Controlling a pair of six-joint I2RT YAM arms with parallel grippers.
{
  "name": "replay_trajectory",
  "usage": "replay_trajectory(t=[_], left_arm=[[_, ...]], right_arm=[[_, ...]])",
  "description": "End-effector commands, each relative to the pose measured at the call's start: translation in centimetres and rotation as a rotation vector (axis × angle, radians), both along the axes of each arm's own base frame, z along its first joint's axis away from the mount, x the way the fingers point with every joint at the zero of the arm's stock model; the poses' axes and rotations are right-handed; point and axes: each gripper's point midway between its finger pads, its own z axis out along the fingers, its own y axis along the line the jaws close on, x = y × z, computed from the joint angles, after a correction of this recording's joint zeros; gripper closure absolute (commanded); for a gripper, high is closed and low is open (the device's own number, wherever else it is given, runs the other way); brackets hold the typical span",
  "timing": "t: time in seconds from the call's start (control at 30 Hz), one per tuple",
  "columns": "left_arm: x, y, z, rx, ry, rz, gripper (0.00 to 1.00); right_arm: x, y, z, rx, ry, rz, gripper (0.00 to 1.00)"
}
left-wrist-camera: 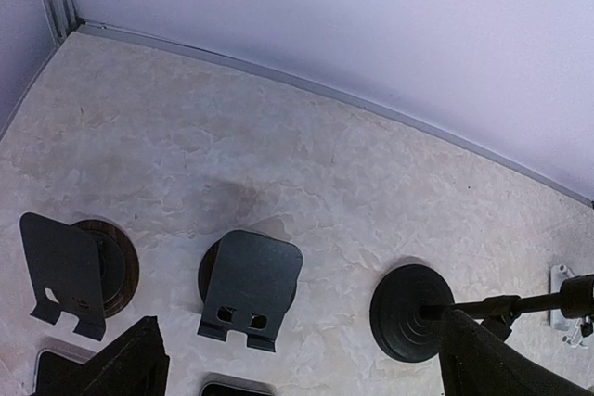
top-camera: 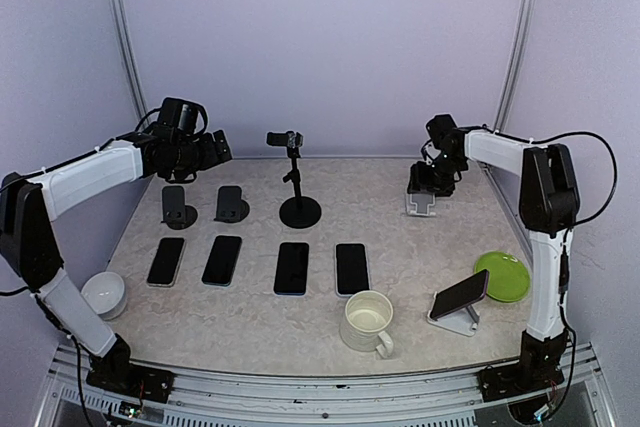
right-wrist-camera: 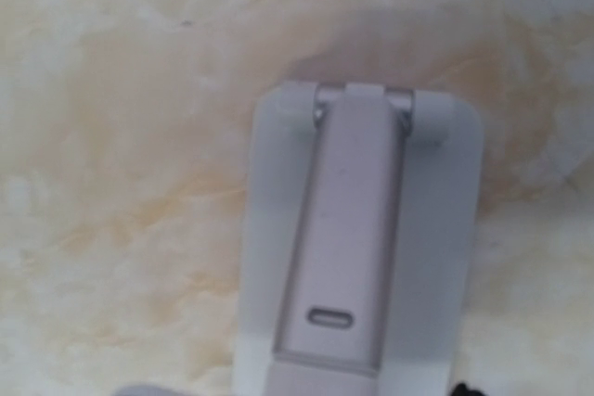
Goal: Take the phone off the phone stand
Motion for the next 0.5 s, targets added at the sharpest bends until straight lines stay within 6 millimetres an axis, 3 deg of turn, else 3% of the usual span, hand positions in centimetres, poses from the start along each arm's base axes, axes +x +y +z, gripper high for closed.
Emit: replay_trajectory(t=[0.0,0.13,0.47], left_arm=[[-0.3,0.6,0.8,-0.004,-0.025,-0.004,0.01],[-0.5,0.9,0.7,-0.009,-0.027,-0.002,0.01],[-1.2,1.9,0.0,-0.015,-0.022,0.014,0.01]], right_arm=[[0.6,3.4,3.4,0.050,-0.061,0.023,0.45],[0.5,6.0,4.4,0.080,-0.073,0.025,0.46],[-1.0,13.0,3.1,0.129,-0.037,0.072,0.46]])
